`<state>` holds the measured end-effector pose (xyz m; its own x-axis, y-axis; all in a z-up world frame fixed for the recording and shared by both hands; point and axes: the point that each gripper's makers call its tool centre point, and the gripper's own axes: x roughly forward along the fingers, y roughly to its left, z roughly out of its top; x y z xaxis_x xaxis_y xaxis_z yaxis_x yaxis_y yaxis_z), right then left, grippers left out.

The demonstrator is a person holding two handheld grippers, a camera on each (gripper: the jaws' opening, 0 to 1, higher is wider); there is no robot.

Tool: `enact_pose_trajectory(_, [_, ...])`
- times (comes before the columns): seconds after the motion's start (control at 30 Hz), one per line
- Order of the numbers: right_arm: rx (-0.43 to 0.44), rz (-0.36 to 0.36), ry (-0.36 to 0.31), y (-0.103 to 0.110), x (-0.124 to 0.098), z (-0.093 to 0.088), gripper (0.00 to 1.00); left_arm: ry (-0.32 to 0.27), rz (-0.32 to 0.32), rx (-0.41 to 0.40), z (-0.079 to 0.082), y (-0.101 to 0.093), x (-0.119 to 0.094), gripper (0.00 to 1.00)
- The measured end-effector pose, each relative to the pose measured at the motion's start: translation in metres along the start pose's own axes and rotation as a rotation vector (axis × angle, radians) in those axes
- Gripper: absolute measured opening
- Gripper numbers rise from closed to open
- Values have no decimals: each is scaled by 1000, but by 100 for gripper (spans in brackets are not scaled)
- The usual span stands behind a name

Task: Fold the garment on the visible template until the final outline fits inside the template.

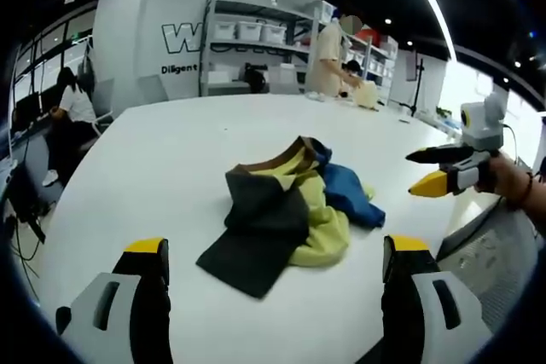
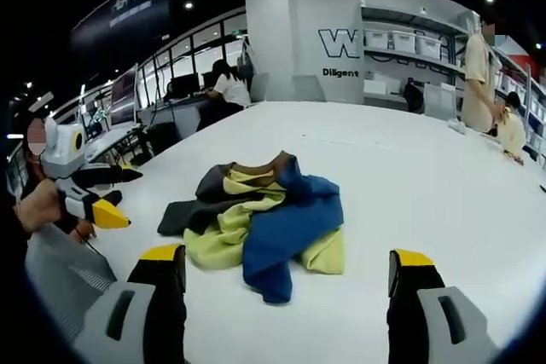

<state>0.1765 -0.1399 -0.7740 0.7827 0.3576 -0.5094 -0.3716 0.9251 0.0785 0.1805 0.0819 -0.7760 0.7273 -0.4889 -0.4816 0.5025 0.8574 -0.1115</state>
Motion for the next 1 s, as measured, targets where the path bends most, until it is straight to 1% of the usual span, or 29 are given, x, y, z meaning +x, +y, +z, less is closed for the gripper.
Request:
enact_pose_trajectory(0.17, [-8,-1,3,2,0,-1,99,-1,-1,-2,0,0,0,99])
enact_pose_trajectory(0.27, [-4,-2,1,1,0,0,99,-14,-19,-59,1,1,-1,99])
enact_pose_trajectory(0.37, [-3,-3,7,1,0,-1,99,-22,-16,-75,2,3,-1,99])
enact_pose_trajectory(0.43, [-7,0,7,2,0,-1,99,-18,-14,-72,1,2,-1,99])
enact_pose_trajectory(0.47, [-9,3,4,2,0,0,99,-7,-20,-62,0,-1,0,99])
enact_pose_trajectory(0.53, [-9,2,7,2,0,-1,99,-6,-19,-45,0,-2,0,99])
enact_pose_trajectory(0.63, [-10,-1,7,2,0,-1,99,1,-13,-24,-1,-1,0,99])
enact_pose_trajectory(0.7, [-9,-2,8,2,0,-1,99,2,-13,-27,-1,-1,0,99])
enact_pose_trajectory(0.8, [-24,-23,21,-2,0,-4,99,0,-18,-42,-1,-1,0,99])
enact_pose_trajectory(0.9, [-22,-17,22,-1,0,-4,99,-1,-23,-50,-1,-2,0,99])
enact_pose_trajectory(1.0, [0,3,38,2,1,-8,99,3,-11,-38,-2,0,0,99])
